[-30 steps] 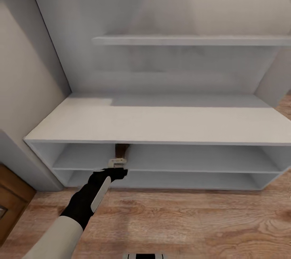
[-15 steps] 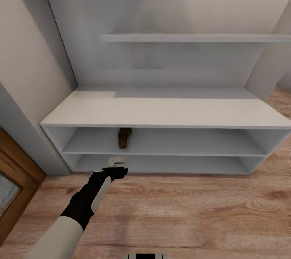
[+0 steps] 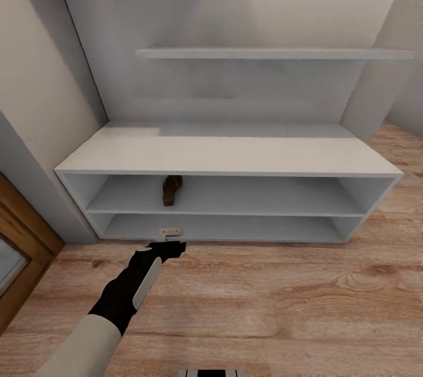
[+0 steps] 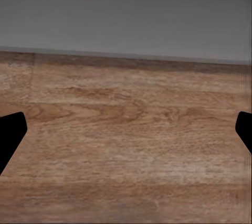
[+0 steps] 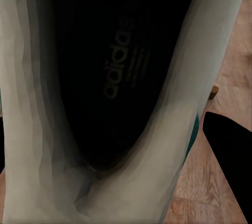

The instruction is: Pick up the two gym shoes and the two sandals from the corridor floor and place them onto the hallstand (shoe rack) in the corridor, making sure they are on the rack and not on the floor. Arrange them so the two gym shoes are next to each other and the two sandals are next to each other.

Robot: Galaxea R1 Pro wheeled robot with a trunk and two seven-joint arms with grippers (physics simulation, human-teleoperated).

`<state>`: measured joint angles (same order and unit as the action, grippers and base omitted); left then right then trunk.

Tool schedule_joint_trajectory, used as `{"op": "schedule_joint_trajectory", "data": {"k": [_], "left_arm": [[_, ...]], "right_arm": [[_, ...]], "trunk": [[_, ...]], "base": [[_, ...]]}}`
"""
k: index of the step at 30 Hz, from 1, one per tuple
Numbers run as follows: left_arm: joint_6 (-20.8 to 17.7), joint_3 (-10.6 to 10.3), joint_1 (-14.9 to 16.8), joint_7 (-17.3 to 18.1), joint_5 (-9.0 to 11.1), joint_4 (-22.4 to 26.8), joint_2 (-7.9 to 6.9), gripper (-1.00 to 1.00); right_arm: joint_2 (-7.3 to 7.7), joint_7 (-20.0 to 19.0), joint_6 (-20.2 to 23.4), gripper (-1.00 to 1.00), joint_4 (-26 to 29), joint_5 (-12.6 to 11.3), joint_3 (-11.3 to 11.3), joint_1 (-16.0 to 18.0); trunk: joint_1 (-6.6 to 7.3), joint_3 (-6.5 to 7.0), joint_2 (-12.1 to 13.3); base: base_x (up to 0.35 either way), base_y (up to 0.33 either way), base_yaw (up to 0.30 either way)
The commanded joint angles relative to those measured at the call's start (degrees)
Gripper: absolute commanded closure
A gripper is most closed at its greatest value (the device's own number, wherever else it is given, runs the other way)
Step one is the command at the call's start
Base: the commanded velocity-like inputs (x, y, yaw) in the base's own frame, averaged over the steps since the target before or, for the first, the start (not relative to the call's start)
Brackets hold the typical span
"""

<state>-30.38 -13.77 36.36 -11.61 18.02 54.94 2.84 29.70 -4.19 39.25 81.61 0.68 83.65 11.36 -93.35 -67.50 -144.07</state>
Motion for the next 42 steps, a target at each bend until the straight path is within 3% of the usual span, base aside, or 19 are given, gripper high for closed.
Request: {"op": "schedule_joint_trajectory", "data": {"k": [1, 13, 42], "left_arm": [[-0.21, -0.12, 0.03, -0.52, 0.61, 0.08, -0.02, -1.00], [-0.15, -0.28, -0.30, -0.44, 0.61, 0.14, -0.01, -1.00], [-0.20, -0.56, -0.41, -0.35, 0.76, 0.17, 0.42, -1.00]], "right_arm": [[0.01, -0.34, 0.24, 1.00, 0.05, 0.16, 0.11, 0.07], [-0.08, -0.28, 0.29, 1.00, 0.52, 0.29, 0.03, 0.07], [-0.08, -0.29, 0.30, 1.00, 0.56, 0.29, 0.03, 0.07]], "trunk": [[0.03, -0.05, -0.02], [0.03, -0.05, -0.02], [0.03, -0.05, -0.02]], "base": [[-0.156, -0.153, 0.000], [-0.054, -0.064, 0.000], [-0.145, -0.307, 0.000]]}}
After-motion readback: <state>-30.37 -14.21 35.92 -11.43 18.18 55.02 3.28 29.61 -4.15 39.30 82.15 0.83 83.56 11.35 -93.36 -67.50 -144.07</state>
